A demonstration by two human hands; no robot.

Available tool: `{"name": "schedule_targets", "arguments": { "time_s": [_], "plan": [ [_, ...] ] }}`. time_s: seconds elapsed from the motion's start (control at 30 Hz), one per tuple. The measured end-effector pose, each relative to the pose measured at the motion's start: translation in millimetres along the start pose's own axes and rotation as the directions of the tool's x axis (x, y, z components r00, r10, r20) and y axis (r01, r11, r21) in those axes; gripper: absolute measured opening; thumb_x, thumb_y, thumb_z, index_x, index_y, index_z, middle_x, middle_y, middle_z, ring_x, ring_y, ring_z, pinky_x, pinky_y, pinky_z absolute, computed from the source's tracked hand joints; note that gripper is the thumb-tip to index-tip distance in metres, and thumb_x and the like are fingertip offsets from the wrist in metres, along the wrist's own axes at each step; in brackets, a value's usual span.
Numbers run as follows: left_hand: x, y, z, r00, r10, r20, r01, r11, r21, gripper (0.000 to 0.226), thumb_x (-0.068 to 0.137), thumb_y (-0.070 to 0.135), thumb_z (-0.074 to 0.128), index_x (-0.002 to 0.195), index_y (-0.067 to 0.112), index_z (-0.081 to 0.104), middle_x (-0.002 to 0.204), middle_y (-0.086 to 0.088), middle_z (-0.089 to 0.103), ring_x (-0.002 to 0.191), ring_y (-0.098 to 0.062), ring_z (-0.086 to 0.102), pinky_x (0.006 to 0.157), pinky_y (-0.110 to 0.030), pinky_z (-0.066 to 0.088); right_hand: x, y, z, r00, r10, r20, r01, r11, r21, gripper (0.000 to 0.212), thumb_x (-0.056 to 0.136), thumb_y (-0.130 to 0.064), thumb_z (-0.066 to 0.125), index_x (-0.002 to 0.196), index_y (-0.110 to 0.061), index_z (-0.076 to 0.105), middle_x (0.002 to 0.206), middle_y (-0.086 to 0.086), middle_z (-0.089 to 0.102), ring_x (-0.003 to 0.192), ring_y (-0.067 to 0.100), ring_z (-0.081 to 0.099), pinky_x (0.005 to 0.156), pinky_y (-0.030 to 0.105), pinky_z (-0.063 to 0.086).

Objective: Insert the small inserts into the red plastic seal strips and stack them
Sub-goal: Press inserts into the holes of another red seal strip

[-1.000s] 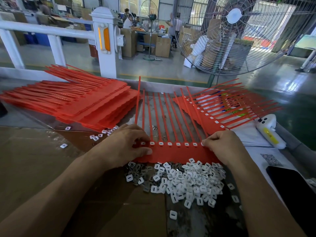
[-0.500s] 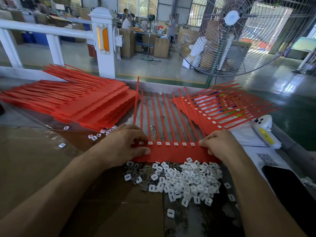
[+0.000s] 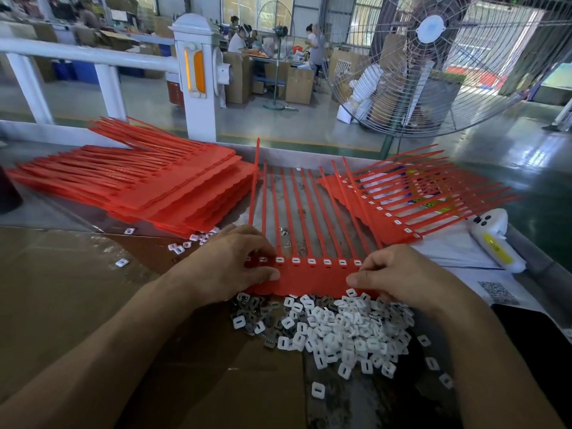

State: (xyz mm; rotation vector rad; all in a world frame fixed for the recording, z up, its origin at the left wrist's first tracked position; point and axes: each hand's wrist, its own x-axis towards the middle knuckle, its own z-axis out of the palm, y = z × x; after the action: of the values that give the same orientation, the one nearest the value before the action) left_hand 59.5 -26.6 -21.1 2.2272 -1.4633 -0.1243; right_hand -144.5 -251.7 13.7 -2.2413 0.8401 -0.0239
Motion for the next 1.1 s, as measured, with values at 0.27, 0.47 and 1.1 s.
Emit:
{"name": "schedule_targets", "arguments": {
  "time_s": [0.27,0.47,1.1],
  "plan": [
    [0.9,-0.8,1.1,1.000,-0.007,0.007,0.007,1.000,0.008,0.052,0.084,0.066,0.062,0.128,0.039,0.063,0.130,0.025,0.049,0.125,0.002,0.039,0.104,-0.023,0.036,-2.1,-10.2,5.9,1.000,0.014,0.000,-0.014,0.986,-0.164,0.024,0.073,-0.040,0.092,0.072,-0.019,0.079,0.069,-0.001,0.075,0.062,0.009,0.067,0.056,0.025,0.048],
    [0.0,-0.3,0.5,1.000,-0.002,0.002,0.002,1.000,0.010,0.052,0.084,0.066,0.063,0.129,0.038,0.063,0.131,0.024,0.049,0.126,0.002,0.039,0.107,-0.023,0.037,-1.8,-10.4,10.7,0.996,-0.064,0.055,0.070,0.992,-0.106,0.016,0.082,-0.035,0.085,0.076,-0.024,0.075,0.067,0.000,0.074,0.052,0.009,0.059,0.055,0.031,0.048],
    [0.9,2.0,-1.2,1.000,0.008,0.004,-0.008,1.000,0.017,0.052,0.086,0.065,0.061,0.130,0.038,0.062,0.132,0.024,0.049,0.126,0.003,0.038,0.103,-0.019,0.034,3.2,-9.8,14.1,0.955,-0.179,-0.235,0.257,0.896,0.362,0.012,0.096,-0.004,0.069,0.096,-0.015,0.074,0.078,0.005,0.076,0.067,0.018,0.073,0.059,0.025,0.058]
  ]
}}
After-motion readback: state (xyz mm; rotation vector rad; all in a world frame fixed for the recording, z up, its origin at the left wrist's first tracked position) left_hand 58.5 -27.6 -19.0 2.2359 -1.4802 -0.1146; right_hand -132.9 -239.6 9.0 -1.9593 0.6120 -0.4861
